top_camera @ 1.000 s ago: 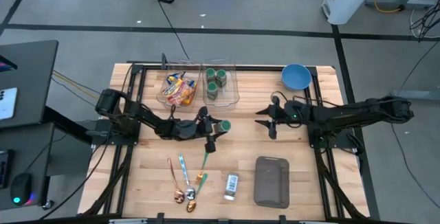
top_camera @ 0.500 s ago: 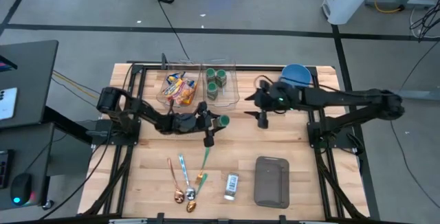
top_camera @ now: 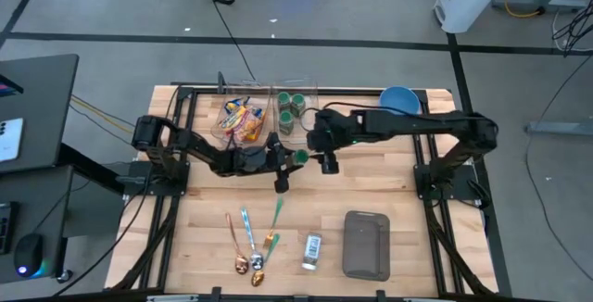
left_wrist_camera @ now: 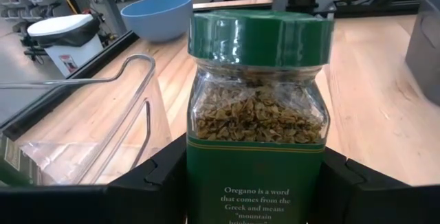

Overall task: Pick & Place Food Item
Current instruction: Put the green spice bottle into the right transparent bin

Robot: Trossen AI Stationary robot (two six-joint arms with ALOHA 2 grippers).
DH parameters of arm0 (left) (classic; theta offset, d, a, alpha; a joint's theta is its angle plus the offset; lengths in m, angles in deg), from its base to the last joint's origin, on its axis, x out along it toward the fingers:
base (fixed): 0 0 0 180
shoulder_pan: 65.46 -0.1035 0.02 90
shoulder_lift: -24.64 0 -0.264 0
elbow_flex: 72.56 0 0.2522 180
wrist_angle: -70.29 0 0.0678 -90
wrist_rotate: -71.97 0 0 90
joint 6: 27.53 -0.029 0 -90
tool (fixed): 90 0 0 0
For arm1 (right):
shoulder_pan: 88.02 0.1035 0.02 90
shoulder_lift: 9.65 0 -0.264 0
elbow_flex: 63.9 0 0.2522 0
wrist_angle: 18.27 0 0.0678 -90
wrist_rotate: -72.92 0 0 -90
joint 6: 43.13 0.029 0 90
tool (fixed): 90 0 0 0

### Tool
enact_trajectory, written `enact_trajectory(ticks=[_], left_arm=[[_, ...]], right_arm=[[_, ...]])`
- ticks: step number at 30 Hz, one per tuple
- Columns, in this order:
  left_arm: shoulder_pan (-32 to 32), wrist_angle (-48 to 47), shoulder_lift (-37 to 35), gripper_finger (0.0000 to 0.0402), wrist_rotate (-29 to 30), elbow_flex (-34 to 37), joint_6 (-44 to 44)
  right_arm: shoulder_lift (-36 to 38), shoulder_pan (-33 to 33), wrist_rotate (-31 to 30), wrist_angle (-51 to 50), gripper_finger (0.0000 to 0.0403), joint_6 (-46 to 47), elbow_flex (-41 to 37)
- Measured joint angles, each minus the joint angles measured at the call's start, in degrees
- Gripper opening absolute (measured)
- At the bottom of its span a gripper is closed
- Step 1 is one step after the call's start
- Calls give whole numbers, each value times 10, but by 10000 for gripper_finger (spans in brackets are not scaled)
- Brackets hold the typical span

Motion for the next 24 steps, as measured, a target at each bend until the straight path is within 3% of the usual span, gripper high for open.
enact_trajectory(ticks=[13, 24], left_arm=[[-19, 15, 27, 207, -14, 0, -7], [-30, 51, 30, 207, -25, 0, -7]], right_arm=[[-48, 1, -9, -23, 297, 0, 71], [-68, 1, 5, -40, 300, 2, 60]])
